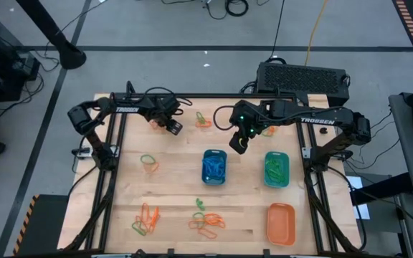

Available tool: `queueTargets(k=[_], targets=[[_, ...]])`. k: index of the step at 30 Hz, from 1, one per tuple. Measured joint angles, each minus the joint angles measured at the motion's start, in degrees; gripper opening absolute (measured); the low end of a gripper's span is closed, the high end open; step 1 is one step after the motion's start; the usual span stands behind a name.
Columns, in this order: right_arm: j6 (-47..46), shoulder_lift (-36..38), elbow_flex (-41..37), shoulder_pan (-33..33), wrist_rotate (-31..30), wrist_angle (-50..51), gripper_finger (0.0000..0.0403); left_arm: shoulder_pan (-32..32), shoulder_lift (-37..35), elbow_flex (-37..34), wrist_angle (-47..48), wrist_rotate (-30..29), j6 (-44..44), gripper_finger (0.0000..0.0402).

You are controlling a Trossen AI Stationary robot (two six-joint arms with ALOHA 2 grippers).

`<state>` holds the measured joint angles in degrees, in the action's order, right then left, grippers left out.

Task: Sort rubber bands into baskets
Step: Put the green rubberband into the light blue bin

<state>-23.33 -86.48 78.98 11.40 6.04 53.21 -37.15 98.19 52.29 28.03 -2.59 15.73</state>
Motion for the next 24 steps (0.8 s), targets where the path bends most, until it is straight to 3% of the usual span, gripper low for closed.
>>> queueTargets(k=[6,13,19,24], targets=[[-0.11,0.0,0.0,-0.03,0.0,-1.97,0.0136,-0.37,0.07,0.0,-0.87,-0.4,-0.7,0.0106],[-1.09,0.0,0.0,-0.74,-0.04,-2.88,0.0136,-0.25,0.09,0.0,-1.57,-0.96,-2.69,0.001],[-0.63,0.0,0.0,-2.65,-0.05,-2.88,0.0136,2.88,-1.29,0.0,-0.26,2.1,-4.55,0.0003],[0.81,-0.02,0.0,-4.46,-0.01,-5.32,0.0136,7.92,-7.94,-0.07,1.84,4.08,-4.51,0.0002]])
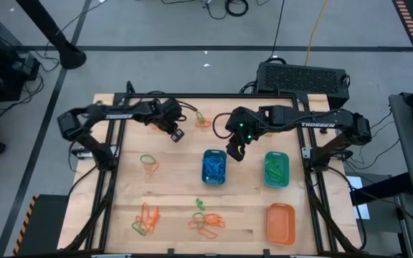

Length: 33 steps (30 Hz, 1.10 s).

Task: Sort rubber bands into baskets
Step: Put the green rubberband into the light blue bin

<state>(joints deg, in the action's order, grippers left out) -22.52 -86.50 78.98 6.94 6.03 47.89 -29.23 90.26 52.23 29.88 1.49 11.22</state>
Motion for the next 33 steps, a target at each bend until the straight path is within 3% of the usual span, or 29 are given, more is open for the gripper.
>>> queueTargets(k=[3,10,14,23,29,33], targets=[[1.95,0.0,0.0,-0.59,-0.03,-4.63,0.0136,2.36,-6.07,0.0,0.51,1.34,0.49,0.0002],[8.04,-0.62,0.04,-0.7,-0.5,-20.56,0.0136,5.29,-21.51,0.02,-1.16,14.74,4.65,0.0001],[13.91,-1.81,0.2,-0.7,-0.58,-30.6,0.0136,7.16,-27.16,0.02,-3.09,19.39,5.14,0.0001],[33.65,-8.56,0.04,-0.75,-1.59,-48.2,0.0136,13.84,-29.99,0.02,-12.74,26.12,11.43,0.0],[35.25,-10.93,0.02,-1.07,-0.92,-52.6,0.0136,16.8,-29.79,0.04,-14.84,25.88,13.48,0.0],[35.56,-11.04,0.02,-1.62,5.35,-51.78,0.0136,17.58,-29.79,0.04,-14.86,25.45,13.95,0.0]])
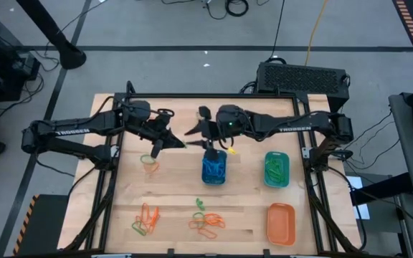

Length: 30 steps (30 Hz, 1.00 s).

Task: Sort rubber bands into baskets
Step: Put the green rubberband into the light blue bin

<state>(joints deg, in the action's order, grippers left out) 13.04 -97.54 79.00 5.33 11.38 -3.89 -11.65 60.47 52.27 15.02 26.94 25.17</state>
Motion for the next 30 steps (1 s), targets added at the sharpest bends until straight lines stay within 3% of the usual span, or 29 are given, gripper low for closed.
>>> queueTargets(k=[7,13,19,24,30], targets=[[5.47,-0.89,0.0,-1.26,2.02,2.14,0.0136,0.12,0.0,0.0,-0.03,-0.02,0.3,0.0],[5.91,-2.8,0.0,-2.18,-2.33,1.57,0.0136,0.33,0.02,0.0,0.0,3.15,1.3,0.0],[6.14,-3.41,-0.04,-3.02,-2.54,0.37,0.0136,1.16,0.02,0.0,0.07,3.25,1.32,0.0],[6.14,-3.47,-0.04,-3.95,-2.4,-2.78,0.0136,1.29,0.04,0.0,0.07,-1.14,0.68,0.0],[4.4,-3.48,-0.04,-4.97,-2.54,-2.62,0.0136,1.34,0.04,0.0,-0.06,-2.1,-0.27,0.0]])
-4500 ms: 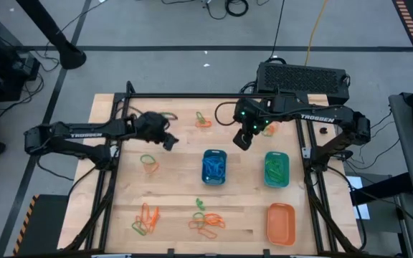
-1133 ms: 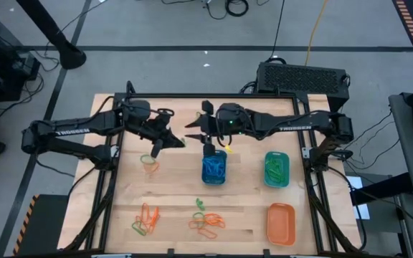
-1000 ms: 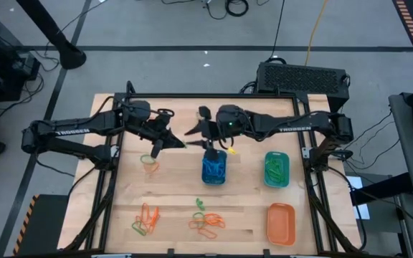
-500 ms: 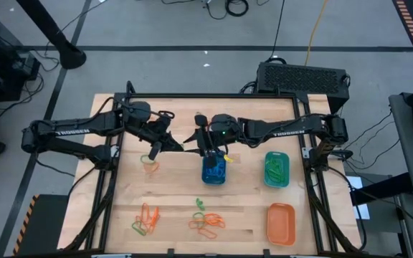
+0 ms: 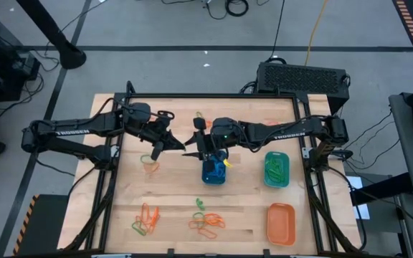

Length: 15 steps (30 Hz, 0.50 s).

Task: Sort rubber bands into baskets
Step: Put the green rubberband into the light blue bin

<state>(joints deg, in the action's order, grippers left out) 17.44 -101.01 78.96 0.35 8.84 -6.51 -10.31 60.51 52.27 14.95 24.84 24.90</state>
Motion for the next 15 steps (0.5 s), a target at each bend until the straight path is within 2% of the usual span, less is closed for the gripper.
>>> queueTargets(k=[4,8,12,15], targets=[[-0.49,0.0,0.0,-0.06,0.0,0.03,0.0134,0.0,0.0,0.0,-0.01,-0.09,-0.13,0.0],[-0.49,0.0,0.0,-0.04,-0.02,-0.01,0.0114,0.0,0.0,0.0,-0.53,-0.15,-0.11,0.0],[-0.73,0.0,0.0,-0.04,0.02,-0.01,0.0066,0.08,0.0,0.0,-0.71,0.13,0.27,0.0012],[-1.61,0.0,0.0,-0.06,0.53,0.36,0.0019,0.95,0.0,0.0,-0.79,0.03,-0.14,0.0036]])
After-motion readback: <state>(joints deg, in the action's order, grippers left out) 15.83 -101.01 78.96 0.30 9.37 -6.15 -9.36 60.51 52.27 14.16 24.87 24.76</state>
